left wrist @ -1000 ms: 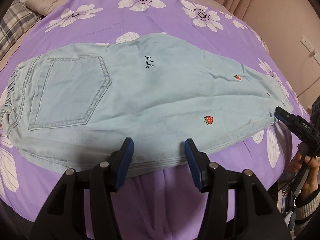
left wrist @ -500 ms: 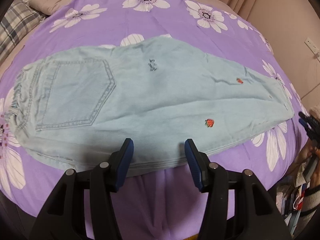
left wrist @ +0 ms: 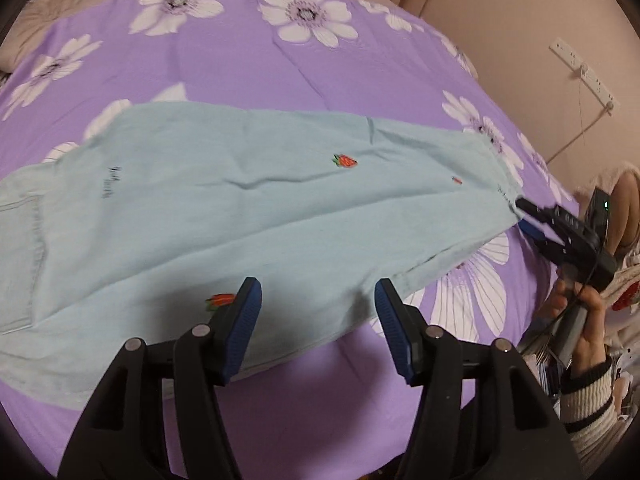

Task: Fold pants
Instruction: 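Move the right tool toward the leg hems of the pants, then grasp the leg hems with the right tool and lift them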

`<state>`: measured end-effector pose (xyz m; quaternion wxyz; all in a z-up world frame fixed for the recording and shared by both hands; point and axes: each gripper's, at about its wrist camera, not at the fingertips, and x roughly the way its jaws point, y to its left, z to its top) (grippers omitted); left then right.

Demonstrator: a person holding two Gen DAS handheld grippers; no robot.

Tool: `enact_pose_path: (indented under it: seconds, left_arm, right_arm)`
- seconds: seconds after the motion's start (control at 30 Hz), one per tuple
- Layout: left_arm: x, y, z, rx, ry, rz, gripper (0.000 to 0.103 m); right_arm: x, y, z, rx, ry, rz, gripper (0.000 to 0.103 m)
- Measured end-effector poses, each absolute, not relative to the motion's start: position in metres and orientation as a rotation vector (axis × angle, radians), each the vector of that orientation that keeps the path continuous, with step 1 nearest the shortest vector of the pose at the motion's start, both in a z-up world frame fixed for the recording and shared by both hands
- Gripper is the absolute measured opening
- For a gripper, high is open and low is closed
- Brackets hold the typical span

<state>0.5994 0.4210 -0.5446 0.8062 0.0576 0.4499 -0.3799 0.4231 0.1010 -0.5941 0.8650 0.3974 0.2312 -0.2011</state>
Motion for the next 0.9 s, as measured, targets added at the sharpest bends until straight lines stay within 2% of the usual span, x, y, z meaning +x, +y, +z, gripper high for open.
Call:
enact_pose_path:
  seconds: [0.17, 0.2, 0.27, 0.3, 0.33, 0.4, 0.53, 0.6, 0.67, 0.9]
  left_arm:
    - [0.605, 0.414, -0.560, 0.138, 0.998, -0.800, 0.059]
    - [0.607, 0.416, -0.561, 0.126, 1.001, -0.803, 0.059]
    - [0.610, 0.418, -0.561, 0.103, 1.014, -0.804, 0.059]
    - [0.613, 0.419, -0.560, 0.089, 1.022, -0.798, 0.059]
    - [0.613, 0.420, -0.559, 0.082, 1.026, -0.793, 0.059]
    - [0.612, 0.421, -0.552, 0.065, 1.017, -0.778, 0.058]
    - [0.611, 0.416, -0.529, -0.070, 0.991, -0.873, 0.059]
    - [0.612, 0.412, -0.515, -0.168, 0.975, -0.938, 0.068]
    - [0.612, 0.407, -0.505, -0.236, 0.953, -0.978, 0.073]
    - [0.621, 0.390, -0.509, -0.386, 0.986, -1.071, 0.074]
  right_arm:
    - [0.434, 0.088, -0.599, 0.825, 0.414, -0.409, 0.054]
    - [0.436, 0.088, -0.599, 0.824, 0.403, -0.401, 0.051]
    - [0.436, 0.088, -0.600, 0.827, 0.372, -0.384, 0.030]
    - [0.437, 0.087, -0.600, 0.832, 0.369, -0.374, 0.014]
    - [0.439, 0.087, -0.601, 0.843, 0.364, -0.356, 0.013]
    - [0.444, 0.094, -0.590, 0.793, 0.357, -0.375, 0.012]
    - [0.459, 0.142, -0.539, 0.508, 0.335, -0.362, 0.012]
    - [0.466, 0.172, -0.521, 0.374, 0.322, -0.334, 0.012]
    - [0.474, 0.207, -0.507, 0.252, 0.311, -0.290, 0.012]
    - [0.509, 0.295, -0.519, 0.042, 0.378, -0.167, 0.012]
